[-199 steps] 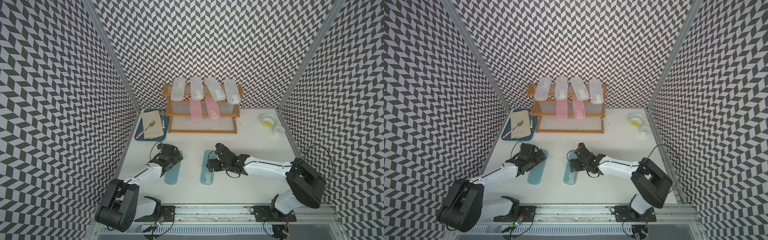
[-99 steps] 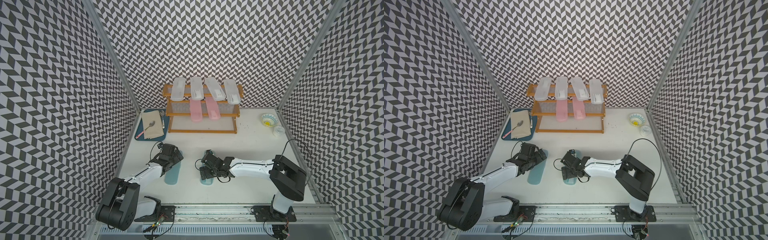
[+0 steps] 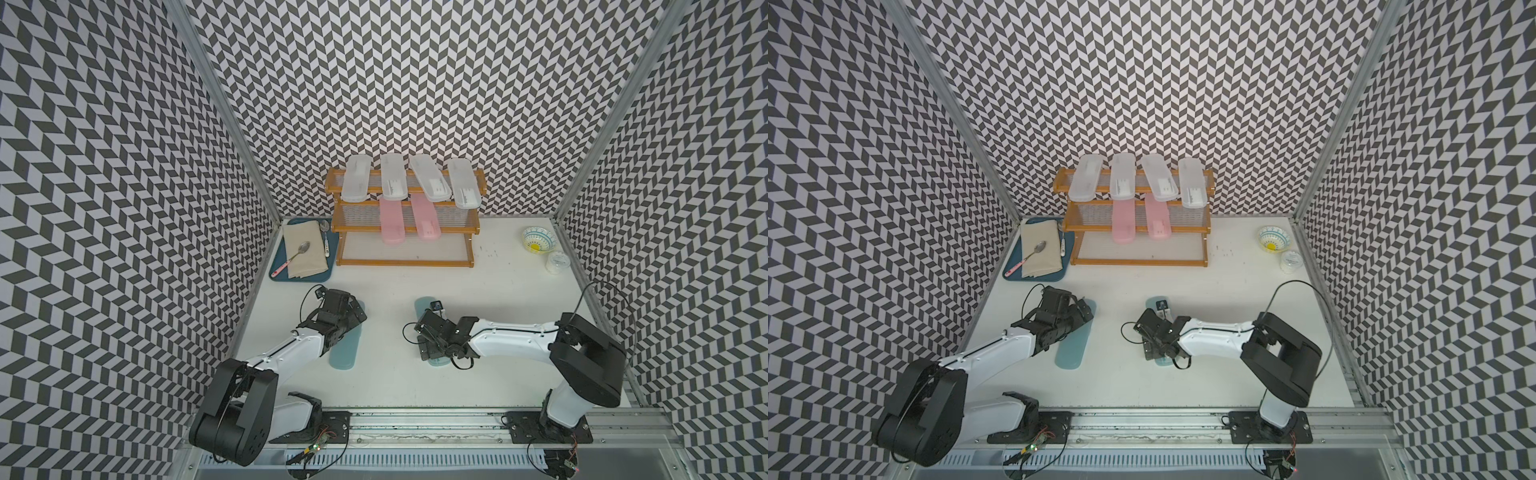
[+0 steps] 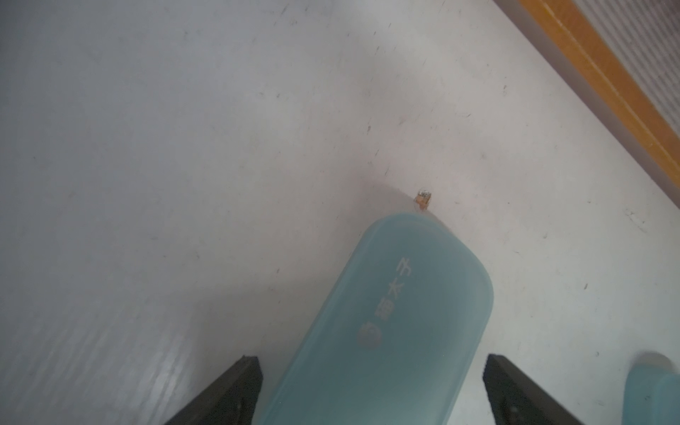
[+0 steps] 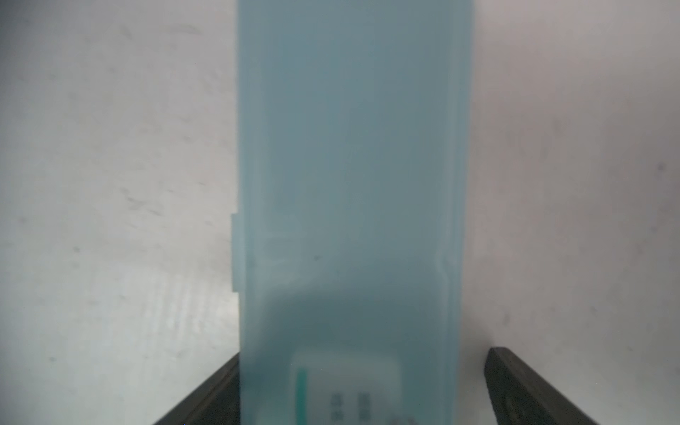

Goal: Place the pencil cases on the shelf according to color
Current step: Pick up the pencil case from the center of the board.

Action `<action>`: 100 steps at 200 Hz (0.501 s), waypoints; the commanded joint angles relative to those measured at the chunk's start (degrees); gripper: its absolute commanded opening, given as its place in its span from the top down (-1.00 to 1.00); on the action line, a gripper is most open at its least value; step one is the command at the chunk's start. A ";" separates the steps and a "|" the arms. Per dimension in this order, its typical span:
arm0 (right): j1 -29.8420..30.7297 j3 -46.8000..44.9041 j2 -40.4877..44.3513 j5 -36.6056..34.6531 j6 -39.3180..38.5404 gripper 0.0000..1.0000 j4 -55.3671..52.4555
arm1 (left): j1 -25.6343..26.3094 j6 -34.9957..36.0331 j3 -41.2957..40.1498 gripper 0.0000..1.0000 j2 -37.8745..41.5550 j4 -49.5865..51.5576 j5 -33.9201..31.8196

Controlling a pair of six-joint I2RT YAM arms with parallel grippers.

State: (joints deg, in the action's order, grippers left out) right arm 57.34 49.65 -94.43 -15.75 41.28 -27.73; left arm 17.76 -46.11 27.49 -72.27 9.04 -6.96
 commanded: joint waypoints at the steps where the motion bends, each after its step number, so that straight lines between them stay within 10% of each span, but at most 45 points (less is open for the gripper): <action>1: -0.58 -4.88 4.93 1.53 -2.08 -0.99 1.73 | 1.04 -1.24 -2.51 -0.99 -1.36 5.46 2.65; 100: 0.19 -14.81 13.86 0.87 -4.71 -0.99 4.86 | 3.09 -1.12 -1.24 -0.99 -3.69 4.15 3.01</action>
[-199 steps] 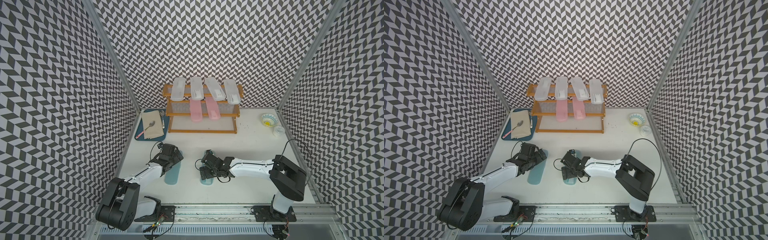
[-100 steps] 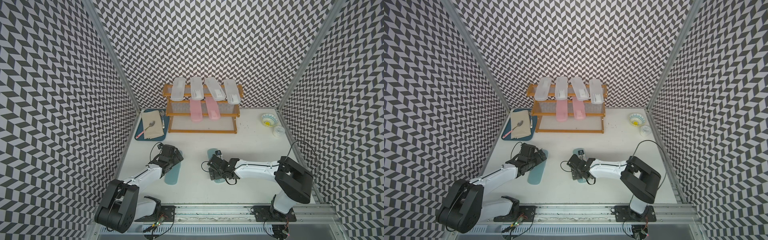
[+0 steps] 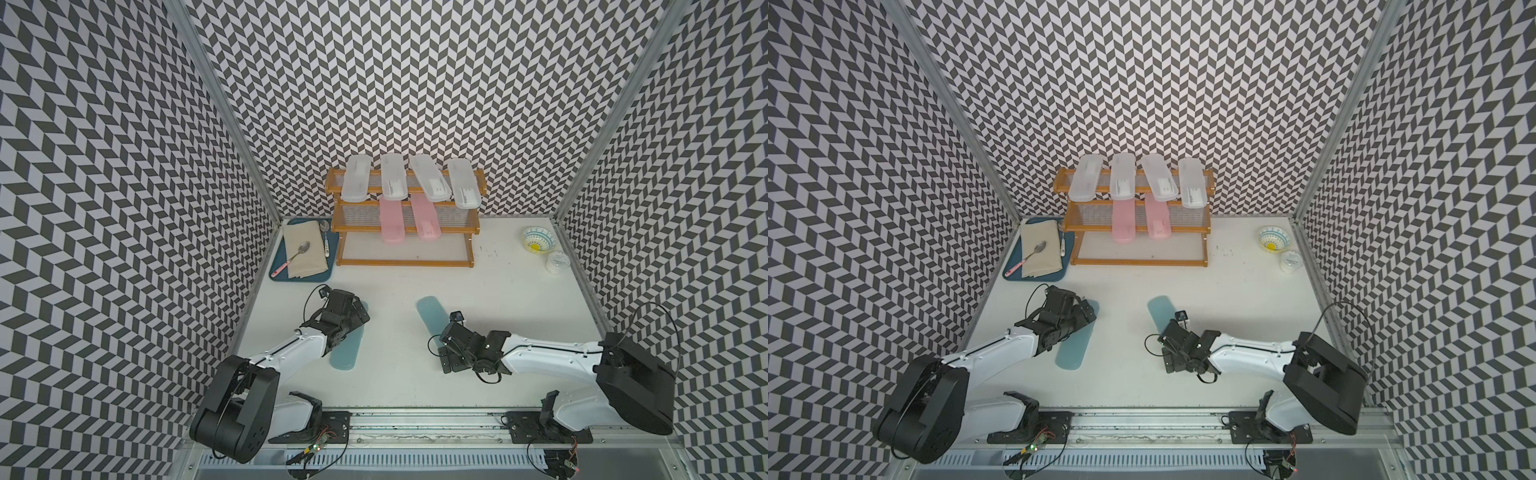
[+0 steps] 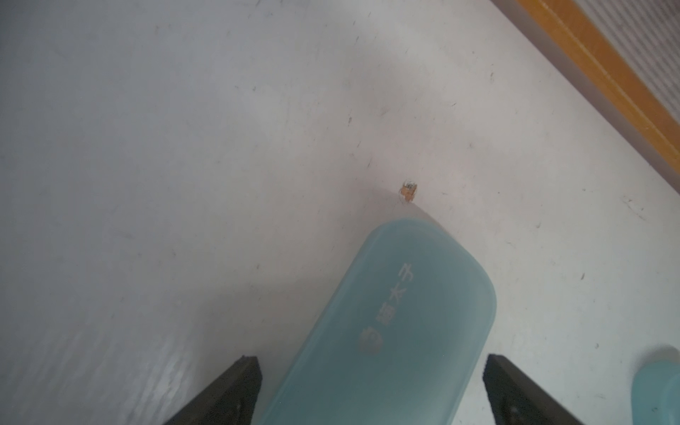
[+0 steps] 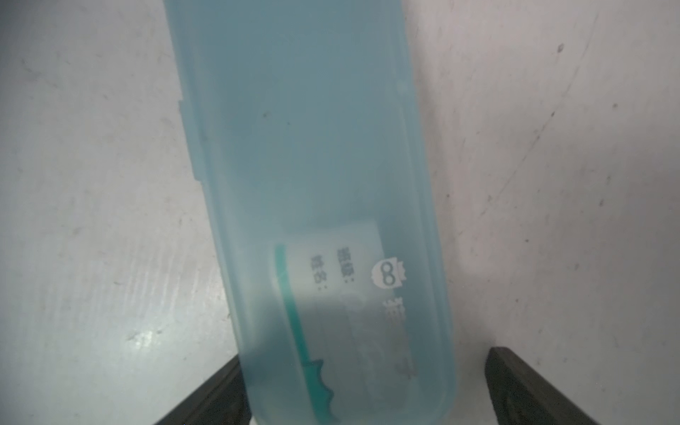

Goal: Place the pencil cases on the shelf according to color
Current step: Pick up the pencil case from the center of the board, then place the pencil case on the shelf.

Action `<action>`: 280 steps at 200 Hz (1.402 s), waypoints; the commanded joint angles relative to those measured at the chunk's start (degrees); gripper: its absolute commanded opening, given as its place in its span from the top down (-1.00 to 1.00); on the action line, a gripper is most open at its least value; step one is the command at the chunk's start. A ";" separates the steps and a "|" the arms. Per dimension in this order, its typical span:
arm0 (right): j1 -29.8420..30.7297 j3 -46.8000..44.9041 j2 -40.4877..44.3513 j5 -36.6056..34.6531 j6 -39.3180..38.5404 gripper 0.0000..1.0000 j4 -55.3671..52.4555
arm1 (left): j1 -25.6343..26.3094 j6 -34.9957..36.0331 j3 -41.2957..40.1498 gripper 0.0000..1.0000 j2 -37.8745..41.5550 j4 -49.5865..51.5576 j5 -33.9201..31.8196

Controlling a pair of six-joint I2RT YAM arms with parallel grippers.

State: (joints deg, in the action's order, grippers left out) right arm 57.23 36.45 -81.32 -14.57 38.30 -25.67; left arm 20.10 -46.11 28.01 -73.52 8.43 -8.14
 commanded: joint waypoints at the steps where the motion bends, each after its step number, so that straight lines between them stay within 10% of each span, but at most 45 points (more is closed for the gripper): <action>1: 0.27 -1.67 0.73 -0.30 -1.83 -0.99 2.90 | 0.74 -1.15 -1.75 -0.99 -2.43 4.80 4.19; 63: 0.56 -6.48 -0.59 0.19 -2.76 -0.94 11.44 | 0.84 -1.18 -2.50 -0.99 -1.29 4.05 3.48; 153: 1.42 -9.36 9.08 -5.83 2.36 -0.33 11.90 | 0.83 1.29 1.58 -0.99 -2.47 4.52 3.58; 280: 0.91 -5.14 24.34 -17.47 0.89 -0.19 6.95 | 1.11 2.86 4.21 -0.99 -3.09 3.84 5.04</action>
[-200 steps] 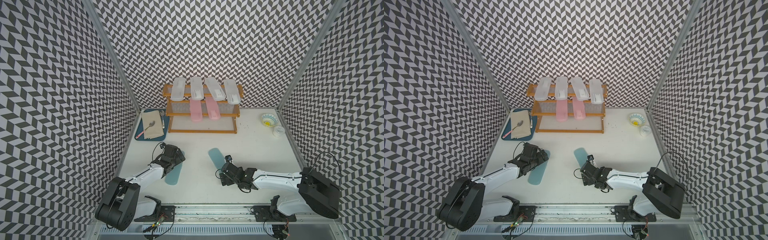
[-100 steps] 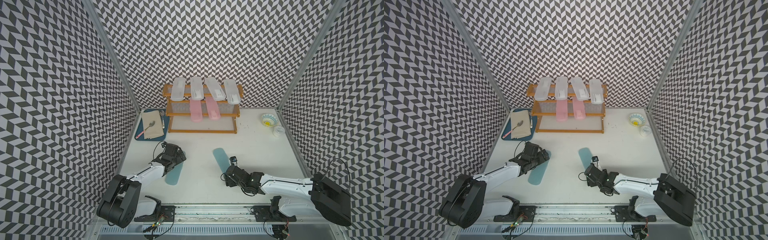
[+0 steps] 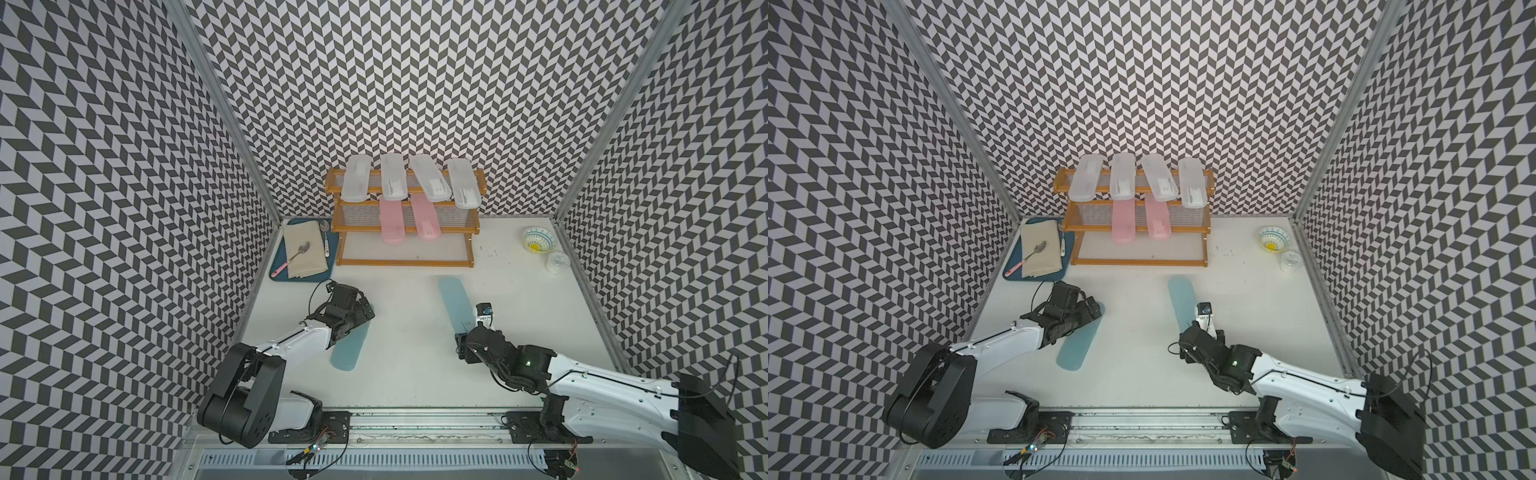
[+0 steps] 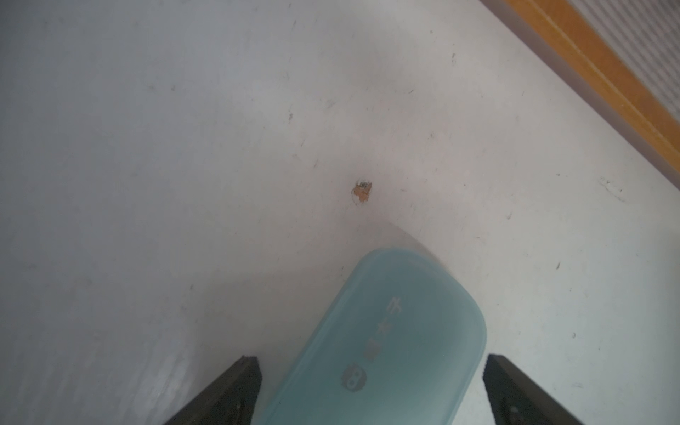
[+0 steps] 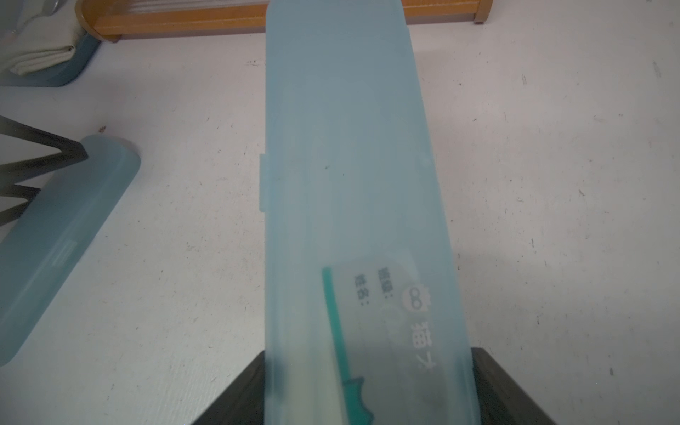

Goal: Place the pencil cases on the shelf according to color
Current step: Place the pencil case on the shelf.

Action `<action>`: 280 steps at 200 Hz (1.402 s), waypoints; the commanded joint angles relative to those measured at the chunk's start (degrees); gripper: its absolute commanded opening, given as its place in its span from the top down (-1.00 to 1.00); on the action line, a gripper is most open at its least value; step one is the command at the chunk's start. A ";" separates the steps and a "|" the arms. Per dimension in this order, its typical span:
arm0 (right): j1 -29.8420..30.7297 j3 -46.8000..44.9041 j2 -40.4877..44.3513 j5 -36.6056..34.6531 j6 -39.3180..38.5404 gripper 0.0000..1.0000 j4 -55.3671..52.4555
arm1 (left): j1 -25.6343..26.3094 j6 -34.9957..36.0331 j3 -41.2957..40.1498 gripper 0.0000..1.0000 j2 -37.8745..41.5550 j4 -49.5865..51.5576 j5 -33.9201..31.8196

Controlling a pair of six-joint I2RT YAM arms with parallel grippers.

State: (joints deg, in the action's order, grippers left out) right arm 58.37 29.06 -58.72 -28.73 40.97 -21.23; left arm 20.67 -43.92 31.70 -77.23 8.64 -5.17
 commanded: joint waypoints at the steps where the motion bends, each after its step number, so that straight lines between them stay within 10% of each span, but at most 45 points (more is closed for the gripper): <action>1: -0.25 2.28 1.75 -3.28 -1.90 -0.18 2.60 | 0.57 0.68 0.53 -0.99 0.65 3.64 2.08; 280: -29.45 29.91 -47.30 14.54 -18.32 -0.05 28.47 | 0.53 3.76 2.02 -0.99 -2.62 3.80 2.09</action>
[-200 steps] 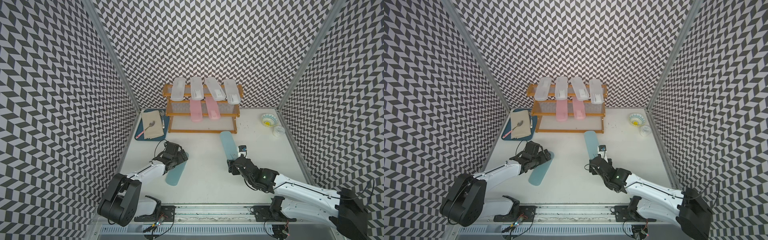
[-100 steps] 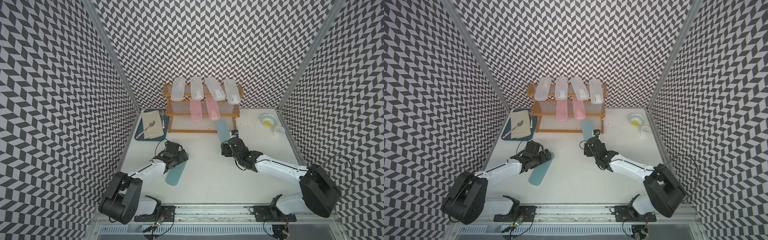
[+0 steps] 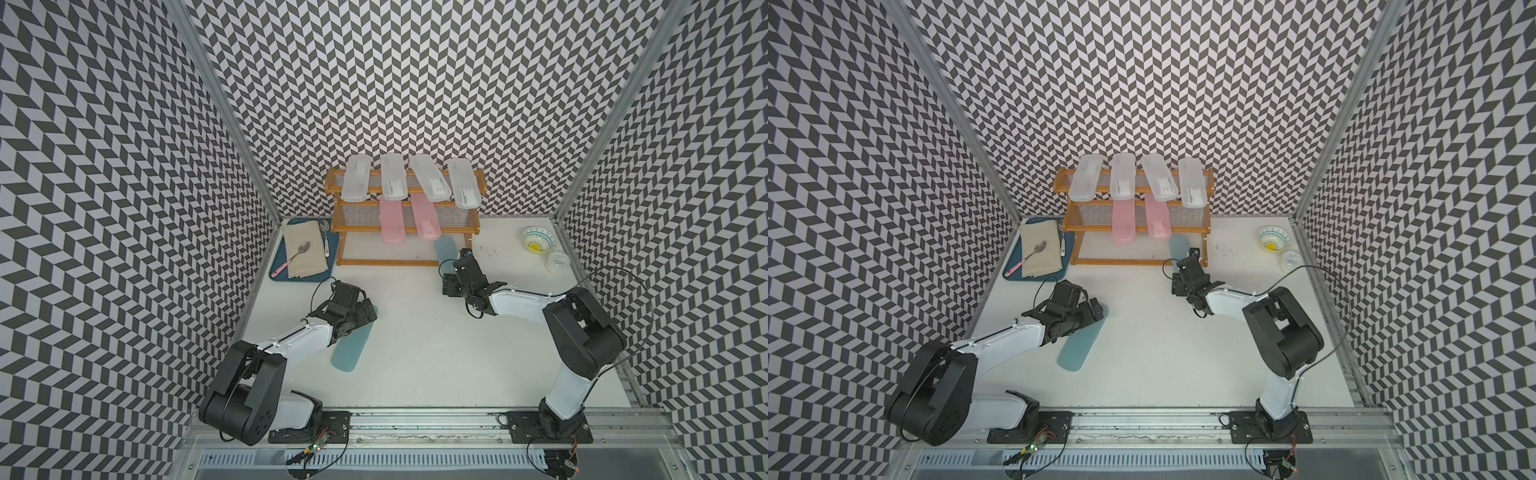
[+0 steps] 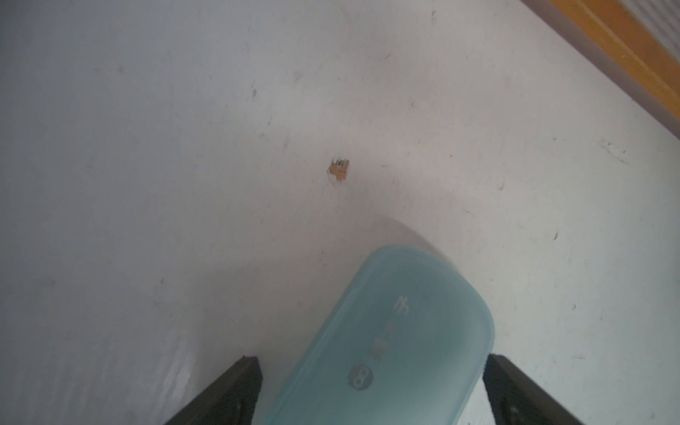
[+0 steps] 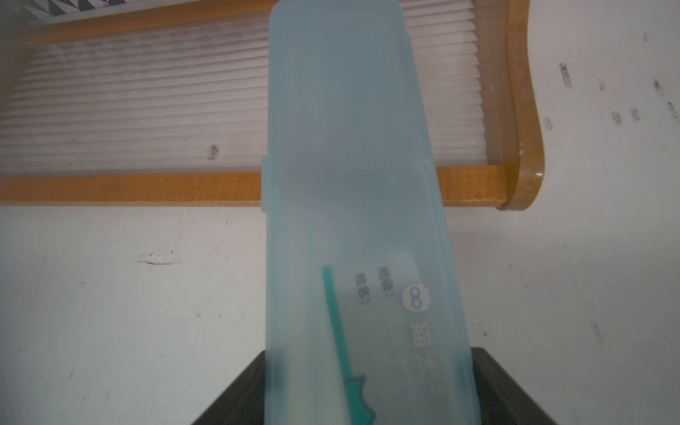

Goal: Place the pencil cases on the shelf according to color
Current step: Place the pencil case on the shelf.

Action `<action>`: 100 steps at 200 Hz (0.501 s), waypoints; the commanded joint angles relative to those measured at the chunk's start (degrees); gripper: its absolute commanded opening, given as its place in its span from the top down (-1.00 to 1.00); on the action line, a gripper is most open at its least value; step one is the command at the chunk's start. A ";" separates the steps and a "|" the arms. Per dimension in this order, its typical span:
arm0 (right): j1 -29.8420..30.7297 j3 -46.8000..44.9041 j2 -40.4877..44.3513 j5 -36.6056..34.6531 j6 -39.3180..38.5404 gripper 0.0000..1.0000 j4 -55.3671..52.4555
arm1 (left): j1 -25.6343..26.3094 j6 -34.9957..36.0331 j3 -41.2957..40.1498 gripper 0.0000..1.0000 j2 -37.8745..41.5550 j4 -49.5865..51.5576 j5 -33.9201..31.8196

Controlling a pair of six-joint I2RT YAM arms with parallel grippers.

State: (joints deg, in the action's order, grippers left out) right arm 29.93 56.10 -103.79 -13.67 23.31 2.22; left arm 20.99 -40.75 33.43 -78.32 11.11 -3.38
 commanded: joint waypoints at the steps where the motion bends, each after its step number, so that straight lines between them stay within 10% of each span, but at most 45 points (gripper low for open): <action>1: -1.01 2.92 -2.27 -0.63 -0.65 -0.05 5.00 | 0.24 0.59 0.31 -0.99 -1.50 1.35 0.30; 100: -3.44 13.50 -10.26 0.52 1.15 -0.31 3.68 | 0.27 0.50 -0.12 -0.99 -0.15 2.20 0.78</action>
State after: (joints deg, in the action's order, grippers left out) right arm 26.70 66.30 -112.49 -13.43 23.59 3.81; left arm 20.99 -40.32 33.63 -78.63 10.96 -3.36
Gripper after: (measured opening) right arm 0.770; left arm 0.993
